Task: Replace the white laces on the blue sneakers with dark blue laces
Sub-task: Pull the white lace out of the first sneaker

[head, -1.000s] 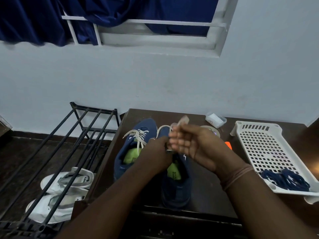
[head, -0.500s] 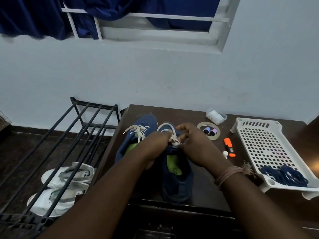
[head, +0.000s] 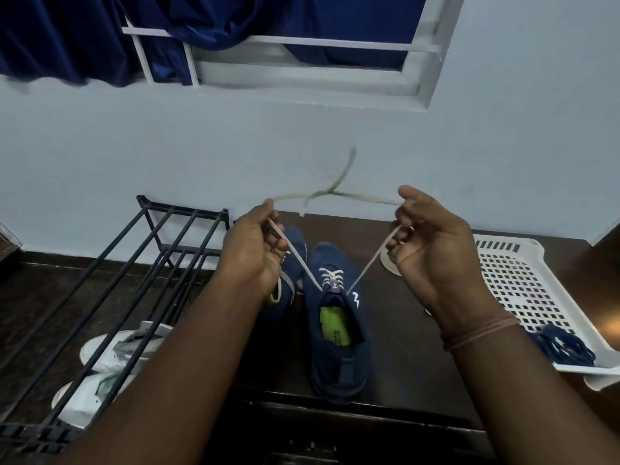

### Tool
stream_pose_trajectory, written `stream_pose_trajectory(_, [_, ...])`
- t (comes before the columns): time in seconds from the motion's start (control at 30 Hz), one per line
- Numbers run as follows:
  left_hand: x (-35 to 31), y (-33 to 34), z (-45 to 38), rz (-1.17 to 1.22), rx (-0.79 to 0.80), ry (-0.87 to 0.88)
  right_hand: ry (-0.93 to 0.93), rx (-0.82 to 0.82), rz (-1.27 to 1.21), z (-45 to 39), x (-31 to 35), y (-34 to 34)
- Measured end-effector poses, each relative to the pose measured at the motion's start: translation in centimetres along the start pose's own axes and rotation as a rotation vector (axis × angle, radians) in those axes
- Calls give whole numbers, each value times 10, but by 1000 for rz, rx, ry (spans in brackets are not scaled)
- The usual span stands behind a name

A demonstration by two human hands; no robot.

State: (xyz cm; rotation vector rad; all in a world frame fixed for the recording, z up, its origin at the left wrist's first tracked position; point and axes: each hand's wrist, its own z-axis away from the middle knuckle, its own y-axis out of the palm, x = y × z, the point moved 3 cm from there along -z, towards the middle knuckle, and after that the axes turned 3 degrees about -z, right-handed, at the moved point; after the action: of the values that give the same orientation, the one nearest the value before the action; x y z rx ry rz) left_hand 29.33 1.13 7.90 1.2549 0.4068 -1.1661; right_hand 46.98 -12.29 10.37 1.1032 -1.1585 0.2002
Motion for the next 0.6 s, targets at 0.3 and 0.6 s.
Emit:
stream_pose_trajectory(0.3, [44,8,19,-1572,27,164,197,278,1609,13,-58,-23])
stream_pose_trajectory(0.6, [58,3,12,-1721,161,285,212,187,1565,12,-65,-25])
